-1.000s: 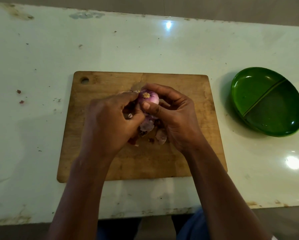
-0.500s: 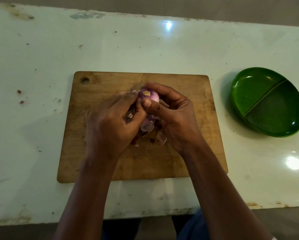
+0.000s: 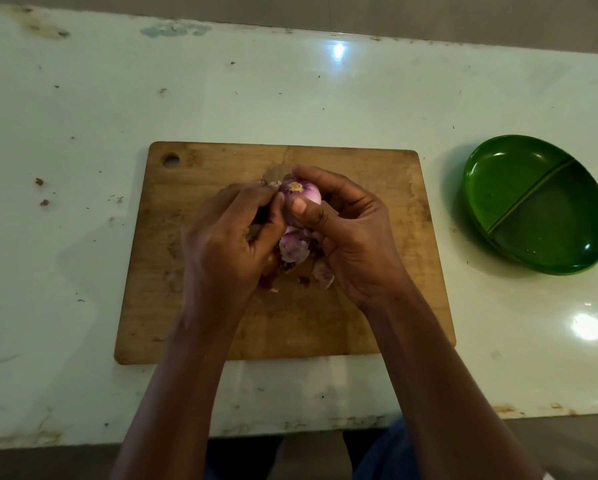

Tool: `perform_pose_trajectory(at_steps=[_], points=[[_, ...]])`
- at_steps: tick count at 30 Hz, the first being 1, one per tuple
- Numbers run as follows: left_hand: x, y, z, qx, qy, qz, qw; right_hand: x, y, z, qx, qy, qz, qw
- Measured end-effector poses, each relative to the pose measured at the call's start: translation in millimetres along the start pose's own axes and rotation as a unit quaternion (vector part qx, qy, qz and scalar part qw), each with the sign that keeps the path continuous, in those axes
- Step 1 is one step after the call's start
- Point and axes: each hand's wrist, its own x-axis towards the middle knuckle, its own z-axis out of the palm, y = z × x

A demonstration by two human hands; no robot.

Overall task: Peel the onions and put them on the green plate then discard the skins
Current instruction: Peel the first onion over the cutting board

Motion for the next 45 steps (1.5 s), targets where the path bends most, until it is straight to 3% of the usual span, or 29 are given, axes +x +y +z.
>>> perform_pose_trajectory(at_steps=[9, 26, 37, 45], points=[[-3.9, -0.5, 0.9, 0.018, 0.054, -0.01, 0.998, -1.1, -1.1, 4.6, 0.006, -0.007, 0.014, 1.0], [-5.1, 13.8, 11.1, -0.06, 0.158, -0.143, 0.975, -0.6, -0.1, 10.6, 0.079, 0.0, 0.019, 0.997], [8.0, 27.9, 13.1, -0.156, 0.255, -0.287, 0.91, 2.3, 4.5, 9.5, 0.137, -0.025, 0.025, 0.99], [14.5, 26.6, 8.9, -0.246, 0.276, -0.345, 0.863, 8.0, 3.5, 2.4, 0.31, -0.064, 0.035, 0.948]])
